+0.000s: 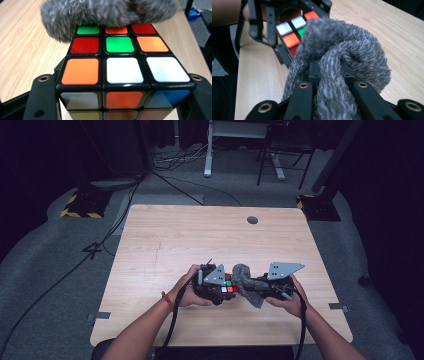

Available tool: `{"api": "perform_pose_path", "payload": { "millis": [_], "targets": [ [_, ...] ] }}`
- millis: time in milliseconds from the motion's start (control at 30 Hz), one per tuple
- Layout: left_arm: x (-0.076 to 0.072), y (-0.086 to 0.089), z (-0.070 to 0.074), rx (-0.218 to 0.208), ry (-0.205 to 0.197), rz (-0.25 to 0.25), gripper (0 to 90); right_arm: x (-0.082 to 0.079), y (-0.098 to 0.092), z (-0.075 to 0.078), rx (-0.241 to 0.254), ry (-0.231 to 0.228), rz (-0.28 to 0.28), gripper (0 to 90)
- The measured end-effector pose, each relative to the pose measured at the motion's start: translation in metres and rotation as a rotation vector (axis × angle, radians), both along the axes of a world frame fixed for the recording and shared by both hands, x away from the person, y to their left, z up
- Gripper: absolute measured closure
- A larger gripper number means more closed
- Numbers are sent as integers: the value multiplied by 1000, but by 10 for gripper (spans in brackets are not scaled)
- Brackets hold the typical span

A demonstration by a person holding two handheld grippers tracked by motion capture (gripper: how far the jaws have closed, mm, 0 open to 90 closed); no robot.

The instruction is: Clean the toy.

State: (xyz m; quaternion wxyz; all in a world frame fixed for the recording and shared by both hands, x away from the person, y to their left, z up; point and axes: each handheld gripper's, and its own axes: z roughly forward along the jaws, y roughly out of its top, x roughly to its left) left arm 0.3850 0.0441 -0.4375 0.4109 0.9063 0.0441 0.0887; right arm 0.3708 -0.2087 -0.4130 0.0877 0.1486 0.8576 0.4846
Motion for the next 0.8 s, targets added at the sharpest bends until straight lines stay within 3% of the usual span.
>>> {"api": "perform_pose_path", "payload": {
  "millis": [67,167,333,467,600,633,733,800],
  "targets": [
    [0,-3,-4,13,0,-3,334,-3,1,4,27,4,28,775],
    [-1,-6,-4,1,-2,-3,335,-6,6,3,-5,-26,24,776],
    [-3,-4,3,-38,-4,-17,336,3,-1,0,-5,-23,-42,776],
    [-8,-3,8,-83,4,-50,336,10,-2,-7,-38,38,-53,776],
    [-8,-3,8,-111,-6,-60,336,8,3,-12,-63,46,-25,778],
    [-7,-3,8,-107,-15,-61,335,8,4,-13,-57,49,-19,778],
    [-3,-2,5,-126,21,-63,334,8,3,-13,-41,53,8,778],
    [-3,-2,4,-110,7,-44,333,9,0,-12,-12,57,18,778]
  ]
}}
